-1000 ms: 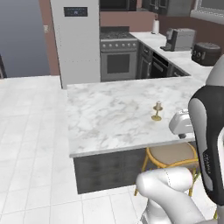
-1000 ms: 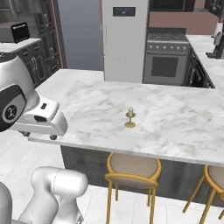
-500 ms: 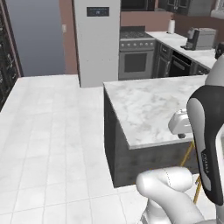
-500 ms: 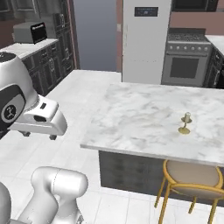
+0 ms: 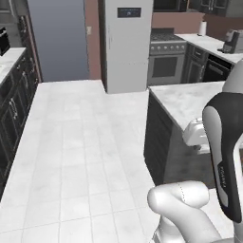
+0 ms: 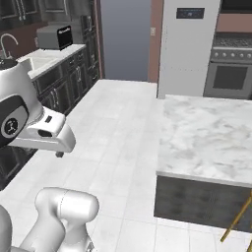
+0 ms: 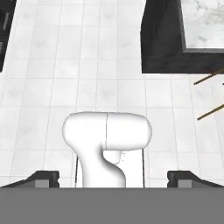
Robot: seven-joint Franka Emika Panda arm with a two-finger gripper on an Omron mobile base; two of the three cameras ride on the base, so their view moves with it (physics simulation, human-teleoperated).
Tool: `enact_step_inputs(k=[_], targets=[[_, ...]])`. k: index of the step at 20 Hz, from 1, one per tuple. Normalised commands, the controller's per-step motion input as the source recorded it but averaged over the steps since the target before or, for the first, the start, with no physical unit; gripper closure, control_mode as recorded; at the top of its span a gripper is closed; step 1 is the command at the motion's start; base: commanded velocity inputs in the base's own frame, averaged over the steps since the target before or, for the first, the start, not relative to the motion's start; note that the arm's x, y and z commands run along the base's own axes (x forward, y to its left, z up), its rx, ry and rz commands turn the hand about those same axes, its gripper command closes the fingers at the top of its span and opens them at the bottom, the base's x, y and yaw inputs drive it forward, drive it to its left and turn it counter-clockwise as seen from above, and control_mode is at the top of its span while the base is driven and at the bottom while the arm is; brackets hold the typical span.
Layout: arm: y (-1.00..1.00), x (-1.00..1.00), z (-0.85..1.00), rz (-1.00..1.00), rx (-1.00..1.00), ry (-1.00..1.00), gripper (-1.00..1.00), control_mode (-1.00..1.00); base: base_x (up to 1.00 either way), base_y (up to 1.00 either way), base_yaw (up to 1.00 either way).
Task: Get the candle and the liquor from the cabinet and move them to the dining counter.
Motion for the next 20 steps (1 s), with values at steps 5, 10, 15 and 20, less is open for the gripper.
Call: enact_step_inputs(k=[5,10,15,20], targets=[[0.00,0.00,0.00,0.00,0.00,0.00,-1.00,1.00,0.41,1.00,-0.01],[0.00,0.00,0.00,0.00,0.00,0.00,-1.00,1.00,1.00,0.62,-0.09],[0.00,0.00,0.00,0.00,0.00,0.00,-1.00,1.00,1.00,0.12,-0.02],[0.00,0.00,0.00,0.00,0.00,0.00,-1.00,1.00,1.00,-0.04,0.00]])
